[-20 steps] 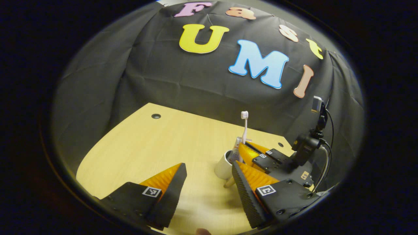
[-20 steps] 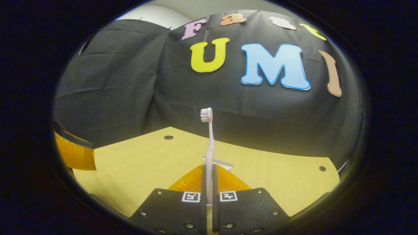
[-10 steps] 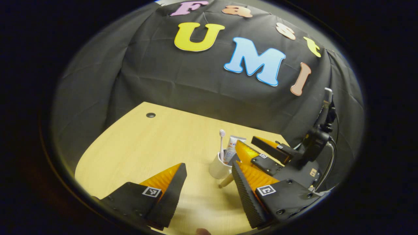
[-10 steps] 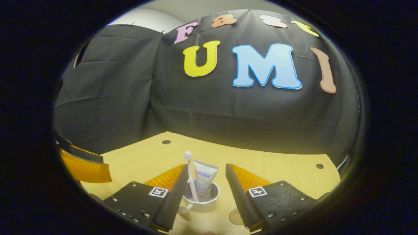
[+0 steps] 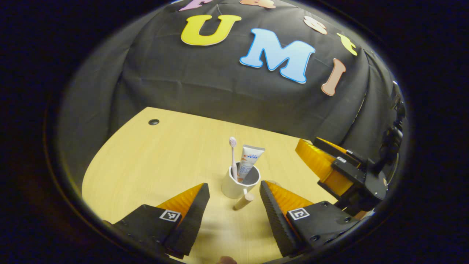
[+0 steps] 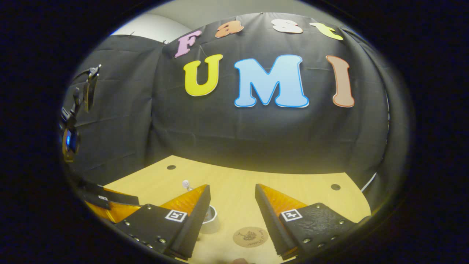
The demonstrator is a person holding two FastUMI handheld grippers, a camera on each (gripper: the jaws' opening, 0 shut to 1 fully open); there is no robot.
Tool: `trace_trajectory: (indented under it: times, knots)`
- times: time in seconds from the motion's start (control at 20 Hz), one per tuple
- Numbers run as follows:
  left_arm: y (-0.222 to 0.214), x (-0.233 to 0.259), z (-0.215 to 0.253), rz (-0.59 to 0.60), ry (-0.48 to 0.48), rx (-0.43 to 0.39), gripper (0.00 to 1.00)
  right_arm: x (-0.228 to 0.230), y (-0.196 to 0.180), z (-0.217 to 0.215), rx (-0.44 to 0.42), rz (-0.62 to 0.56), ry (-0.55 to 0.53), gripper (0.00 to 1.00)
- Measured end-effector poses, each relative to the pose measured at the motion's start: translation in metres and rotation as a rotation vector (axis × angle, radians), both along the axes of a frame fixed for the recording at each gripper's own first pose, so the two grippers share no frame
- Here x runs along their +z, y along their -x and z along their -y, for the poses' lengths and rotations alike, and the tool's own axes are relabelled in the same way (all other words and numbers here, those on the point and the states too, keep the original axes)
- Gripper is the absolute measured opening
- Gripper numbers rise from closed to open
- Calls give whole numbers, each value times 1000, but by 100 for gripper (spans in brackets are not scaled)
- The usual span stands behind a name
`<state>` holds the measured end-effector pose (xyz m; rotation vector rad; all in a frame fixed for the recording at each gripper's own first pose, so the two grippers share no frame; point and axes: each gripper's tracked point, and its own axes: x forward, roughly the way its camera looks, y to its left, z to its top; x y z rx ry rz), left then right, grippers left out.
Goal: Put the toothbrush and toothpaste on the desktop into the cup, then pick up the cup and place it on the coaster on the desktop.
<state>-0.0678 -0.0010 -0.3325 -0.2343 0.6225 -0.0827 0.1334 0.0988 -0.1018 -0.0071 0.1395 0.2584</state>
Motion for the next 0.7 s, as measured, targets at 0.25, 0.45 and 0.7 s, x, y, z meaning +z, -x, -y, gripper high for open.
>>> trace_trajectory:
  times: [0.25, 0.45, 0.7]
  knots:
    - [-21, -29, 28, -100, -8, -55, 91, -2, 21, 39, -51, -49, 15, 78]
    - [-30, -52, 37, -203, -20, -61, 91, -7, 33, 66, -95, -85, 20, 78]
    - [-40, -82, 41, -358, -40, -60, 91, -30, 40, 86, -123, -166, -2, 78]
